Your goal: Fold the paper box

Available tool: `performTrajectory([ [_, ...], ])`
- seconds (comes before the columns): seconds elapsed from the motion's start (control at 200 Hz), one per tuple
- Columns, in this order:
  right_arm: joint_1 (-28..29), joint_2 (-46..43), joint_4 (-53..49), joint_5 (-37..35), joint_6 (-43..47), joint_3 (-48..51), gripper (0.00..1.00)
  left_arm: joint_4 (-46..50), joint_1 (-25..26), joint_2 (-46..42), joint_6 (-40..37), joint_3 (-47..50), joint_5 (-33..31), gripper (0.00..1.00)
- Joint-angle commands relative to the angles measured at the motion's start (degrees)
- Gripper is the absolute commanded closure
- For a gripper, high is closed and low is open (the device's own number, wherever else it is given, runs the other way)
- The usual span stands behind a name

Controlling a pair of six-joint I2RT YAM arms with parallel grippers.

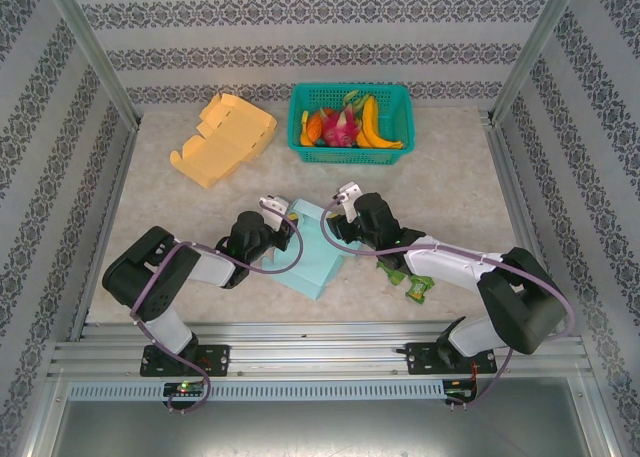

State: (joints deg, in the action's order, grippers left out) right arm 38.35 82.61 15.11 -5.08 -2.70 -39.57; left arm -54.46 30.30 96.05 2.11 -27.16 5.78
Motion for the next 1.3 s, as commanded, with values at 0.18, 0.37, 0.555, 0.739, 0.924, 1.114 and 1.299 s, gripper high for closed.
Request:
performTrajectory([
  [0.18, -0.65, 2.4, -2.42, 0.38, 0.15, -0.95, 0.5, -4.78, -0.51, 4.8, 3.15, -3.29, 1.85, 0.81],
  [0.37, -0.65, 3.05, -2.45, 0.17, -0.08, -0.99, 0.52, -6.71, 1.2, 8.72, 3.78, -5.21, -4.83, 0.97],
  [0.555, -0.71, 2.5, -1.84, -1.5, -0.49, -0.42, 0.53, -5.57, 3.38, 10.76, 2.96, -6.75, -15.6, 1.0],
  [0.739, -0.76, 3.14, -1.25, -2.53, -1.49, -0.07, 0.53, -5.14, 4.62, 11.71, 1.17, -7.26, -21.07, 1.0],
  [0.924, -0.79, 3.81, -0.81, -3.02, -2.39, 0.02, 0.54, -3.46, 5.02, 13.57, -0.19, -8.47, -23.94, 1.0],
  [1.114, -0.86, 3.86, -0.49, -2.29, -3.33, 0.03, 0.53, -4.79, 5.14, 14.72, 0.18, -7.86, -23.11, 1.0],
  [1.299, -0.81, 0.3, -2.09, -0.97, -4.05, -0.32, 0.51, -4.23, 5.29, 13.32, 0.71, -7.06, -20.02, 1.0],
])
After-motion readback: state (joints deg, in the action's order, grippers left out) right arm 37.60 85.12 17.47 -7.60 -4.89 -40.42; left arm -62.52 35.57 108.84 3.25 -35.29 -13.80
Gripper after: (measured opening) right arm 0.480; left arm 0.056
